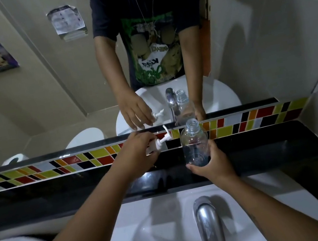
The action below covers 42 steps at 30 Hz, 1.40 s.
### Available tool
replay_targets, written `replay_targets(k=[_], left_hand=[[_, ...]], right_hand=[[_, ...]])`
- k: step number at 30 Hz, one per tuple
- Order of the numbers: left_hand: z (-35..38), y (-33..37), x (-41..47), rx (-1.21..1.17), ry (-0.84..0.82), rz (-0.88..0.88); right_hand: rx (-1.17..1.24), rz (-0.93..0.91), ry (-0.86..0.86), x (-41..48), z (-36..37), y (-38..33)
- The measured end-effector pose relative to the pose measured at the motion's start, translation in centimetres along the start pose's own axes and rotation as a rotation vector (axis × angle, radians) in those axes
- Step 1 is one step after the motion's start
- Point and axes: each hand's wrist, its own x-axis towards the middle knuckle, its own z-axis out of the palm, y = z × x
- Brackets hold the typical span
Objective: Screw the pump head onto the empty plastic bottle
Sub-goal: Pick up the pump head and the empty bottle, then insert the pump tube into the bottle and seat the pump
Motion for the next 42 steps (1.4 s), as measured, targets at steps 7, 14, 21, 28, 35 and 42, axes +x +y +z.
replay_targets(k=[7, 14, 21, 28, 35, 42], left_hand=[[-6.5, 2.8, -0.1, -0.302, 0.129, -0.013], [-10.6, 4.0, -0.4, -0.581, 0.361, 0.070], [-12.3, 5.4, -0.9, -1.004, 0.466, 0.140], [-12.0, 6.2, -0.6, -1.144, 0.493, 0.143], [-10.4, 6.6, -0.5, -1.166, 0.493, 0.102], [-8.2, 6.7, 0.2, -1.195, 0.436, 0.060]], right_hand=[[-0.035, 0.007, 0.035, 0.1, 0.3, 0.2], [-0.036, 0.024, 0.019, 0.1, 0.3, 0.3], [-0.029, 0.004, 0.024, 0.0, 0.2, 0.0], [-0.013, -0.003, 0.005, -0.1, 0.1, 0.1], [-0.007, -0.009, 0.005, -0.1, 0.1, 0.2], [-0.005, -0.005, 0.005, 0.0, 0.2, 0.2]])
